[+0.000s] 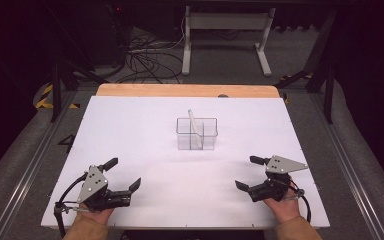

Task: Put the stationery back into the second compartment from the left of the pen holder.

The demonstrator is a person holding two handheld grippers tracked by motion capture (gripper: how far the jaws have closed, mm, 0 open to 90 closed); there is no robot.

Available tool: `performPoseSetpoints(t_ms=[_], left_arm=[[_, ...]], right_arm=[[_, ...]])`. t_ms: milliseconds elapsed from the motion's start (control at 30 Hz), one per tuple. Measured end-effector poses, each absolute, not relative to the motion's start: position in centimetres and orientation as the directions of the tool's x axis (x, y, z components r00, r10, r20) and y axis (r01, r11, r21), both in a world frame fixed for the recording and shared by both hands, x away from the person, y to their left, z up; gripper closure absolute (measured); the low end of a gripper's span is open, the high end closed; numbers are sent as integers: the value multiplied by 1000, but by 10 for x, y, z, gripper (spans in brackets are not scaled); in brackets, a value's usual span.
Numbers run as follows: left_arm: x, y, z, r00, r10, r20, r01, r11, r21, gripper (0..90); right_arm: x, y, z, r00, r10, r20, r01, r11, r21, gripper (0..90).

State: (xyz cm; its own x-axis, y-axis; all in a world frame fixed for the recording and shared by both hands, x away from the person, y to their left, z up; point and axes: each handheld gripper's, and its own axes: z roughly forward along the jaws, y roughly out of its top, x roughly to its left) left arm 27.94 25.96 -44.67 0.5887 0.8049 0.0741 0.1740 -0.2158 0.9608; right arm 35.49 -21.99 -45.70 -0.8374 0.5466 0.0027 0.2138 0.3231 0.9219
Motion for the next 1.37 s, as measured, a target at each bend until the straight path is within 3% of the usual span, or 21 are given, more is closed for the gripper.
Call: performPoseSetpoints(t_ms=[400, 967, 1367], left_arm=[[280, 259, -448, 595, 800, 74, 184, -225, 957, 64], [282, 261, -450, 592, 803, 66, 193, -220, 956, 63], [283, 263, -450, 590, 805, 63, 196, -219, 956, 64]], right_arm=[[353, -219, -478, -825, 563, 45, 277, 335, 901, 1], [347, -218, -474, -826, 563, -30, 196, 336, 921, 0], [348, -217, -474, -833, 553, -27, 195, 339, 920, 0]])
